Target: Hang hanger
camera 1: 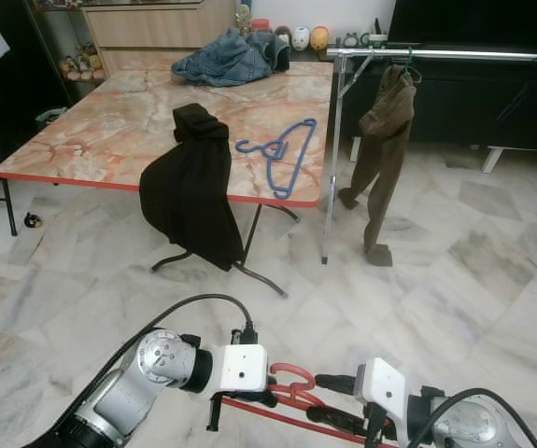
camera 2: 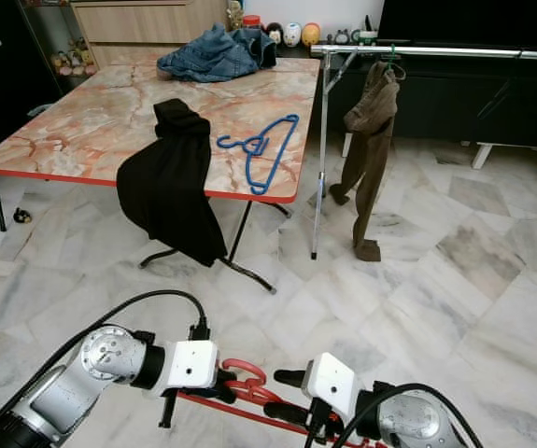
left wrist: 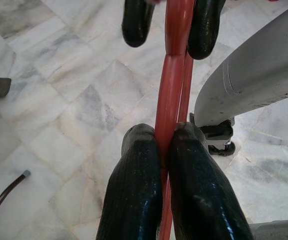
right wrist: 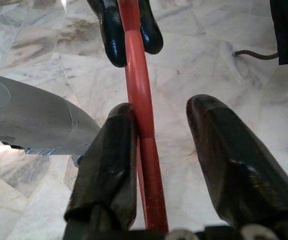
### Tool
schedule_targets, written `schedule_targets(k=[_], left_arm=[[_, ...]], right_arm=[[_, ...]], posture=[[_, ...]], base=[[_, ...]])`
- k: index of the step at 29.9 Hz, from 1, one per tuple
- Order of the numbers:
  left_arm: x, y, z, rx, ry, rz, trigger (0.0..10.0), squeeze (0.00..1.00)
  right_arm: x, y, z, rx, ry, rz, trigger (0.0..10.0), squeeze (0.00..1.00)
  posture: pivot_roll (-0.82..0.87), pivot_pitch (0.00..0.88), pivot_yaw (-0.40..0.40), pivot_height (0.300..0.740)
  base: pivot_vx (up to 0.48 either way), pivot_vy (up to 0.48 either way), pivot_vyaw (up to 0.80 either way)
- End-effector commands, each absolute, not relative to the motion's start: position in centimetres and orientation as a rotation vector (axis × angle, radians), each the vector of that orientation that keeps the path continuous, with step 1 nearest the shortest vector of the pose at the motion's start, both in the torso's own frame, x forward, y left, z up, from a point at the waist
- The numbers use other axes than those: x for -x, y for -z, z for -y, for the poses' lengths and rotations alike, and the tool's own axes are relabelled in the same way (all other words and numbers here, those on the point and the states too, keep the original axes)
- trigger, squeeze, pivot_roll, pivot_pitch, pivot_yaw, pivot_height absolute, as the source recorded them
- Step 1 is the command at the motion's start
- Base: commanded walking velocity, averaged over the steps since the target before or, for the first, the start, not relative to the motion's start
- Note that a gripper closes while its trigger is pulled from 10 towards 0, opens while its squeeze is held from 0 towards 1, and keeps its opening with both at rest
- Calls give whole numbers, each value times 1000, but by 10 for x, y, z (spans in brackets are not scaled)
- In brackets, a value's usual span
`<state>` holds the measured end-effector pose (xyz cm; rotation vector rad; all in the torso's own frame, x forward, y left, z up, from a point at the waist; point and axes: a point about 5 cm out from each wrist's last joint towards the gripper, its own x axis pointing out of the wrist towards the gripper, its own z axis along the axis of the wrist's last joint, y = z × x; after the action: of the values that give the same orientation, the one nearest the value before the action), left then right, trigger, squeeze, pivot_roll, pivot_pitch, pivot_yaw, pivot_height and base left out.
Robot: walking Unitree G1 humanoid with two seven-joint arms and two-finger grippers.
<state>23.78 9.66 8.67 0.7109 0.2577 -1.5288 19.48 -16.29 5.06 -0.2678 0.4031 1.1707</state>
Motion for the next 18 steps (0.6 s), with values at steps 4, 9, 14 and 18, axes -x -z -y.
schedule_targets(k=[4,9,14,18], left_arm=[[-238,-90,-96,-719,1528,-249,10000,0],[-240,-91,-95,-726,1514,-232,10000,0],[-241,-93,-94,-712,1514,-213,10000,1000],[-242,-92,-96,-708,1502,-229,10000,1000]], right_arm=[[-198,-55,168,266,-1158,-396,0,0],[-198,-56,167,258,-1160,-391,0,0],[-199,-57,168,258,-1160,-391,0,0],[-199,-56,168,259,-1157,-392,0,0]], posture=[[-29,0,30,740],[-28,0,29,740],[-29,0,31,740],[-29,0,31,740]], base=[[0,0,0],[0,0,0],[0,0,0],[0,0,0]])
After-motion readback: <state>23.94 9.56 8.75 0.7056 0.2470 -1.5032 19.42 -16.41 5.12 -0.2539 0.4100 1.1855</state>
